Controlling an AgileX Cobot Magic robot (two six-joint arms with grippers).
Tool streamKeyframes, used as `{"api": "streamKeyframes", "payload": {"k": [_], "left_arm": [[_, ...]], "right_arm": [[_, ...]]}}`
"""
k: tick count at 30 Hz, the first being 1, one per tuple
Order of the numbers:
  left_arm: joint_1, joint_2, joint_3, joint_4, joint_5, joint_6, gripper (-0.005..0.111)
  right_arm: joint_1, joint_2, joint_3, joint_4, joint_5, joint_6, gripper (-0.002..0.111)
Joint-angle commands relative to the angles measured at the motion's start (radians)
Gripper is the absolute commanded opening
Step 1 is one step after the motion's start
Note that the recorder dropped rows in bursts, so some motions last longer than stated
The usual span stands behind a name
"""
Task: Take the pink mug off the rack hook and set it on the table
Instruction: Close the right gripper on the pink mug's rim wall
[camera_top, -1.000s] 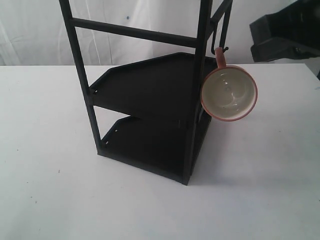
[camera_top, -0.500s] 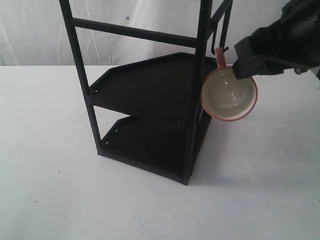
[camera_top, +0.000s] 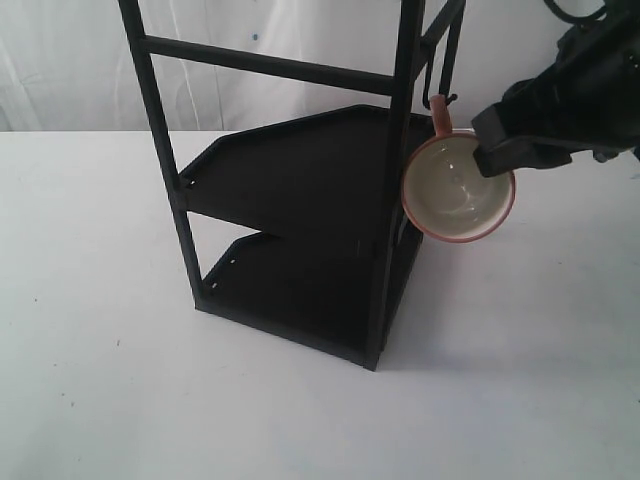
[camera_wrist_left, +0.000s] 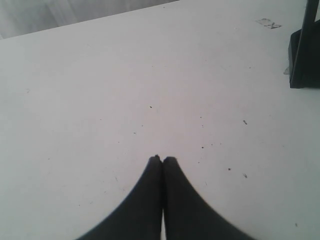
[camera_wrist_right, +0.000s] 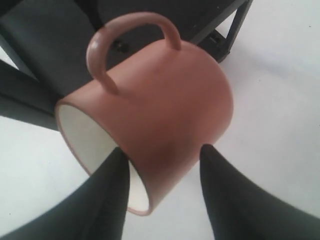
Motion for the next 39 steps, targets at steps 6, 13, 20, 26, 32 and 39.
{"api": "streamKeyframes", "payload": {"k": [6, 13, 20, 26, 32, 39], "left_arm": [[-0.006, -0.005, 0.003, -0.012, -0.004, 0.003, 0.0], [-0.006, -0.005, 0.003, -0.012, -0.004, 0.003, 0.0], [-0.006, -0.005, 0.003, -0.012, -0.004, 0.003, 0.0], [-0.006, -0.005, 0.003, -0.012, -0.004, 0.003, 0.0], [-0.006, -0.005, 0.003, -0.012, -0.004, 0.003, 0.0], [-0.006, -0.005, 0.003, -0.012, -0.004, 0.003, 0.0]], "right_arm": [[0.0, 0.05, -0.006, -0.024, -0.005, 0.017, 0.042], [0.0, 0.05, -0.006, -0.031, -0.005, 0.049, 0.032], [0.0, 0.05, -0.006, -0.031, -0.002, 0.049, 0.03], [0.0, 0.05, -0.006, -0.031, -0.002, 0.049, 0.03], [0.0, 0.05, -0.006, -0.031, -0.002, 0.051, 0.03], [0.0, 0.05, -0.006, -0.031, -0.002, 0.073, 0.02]]}}
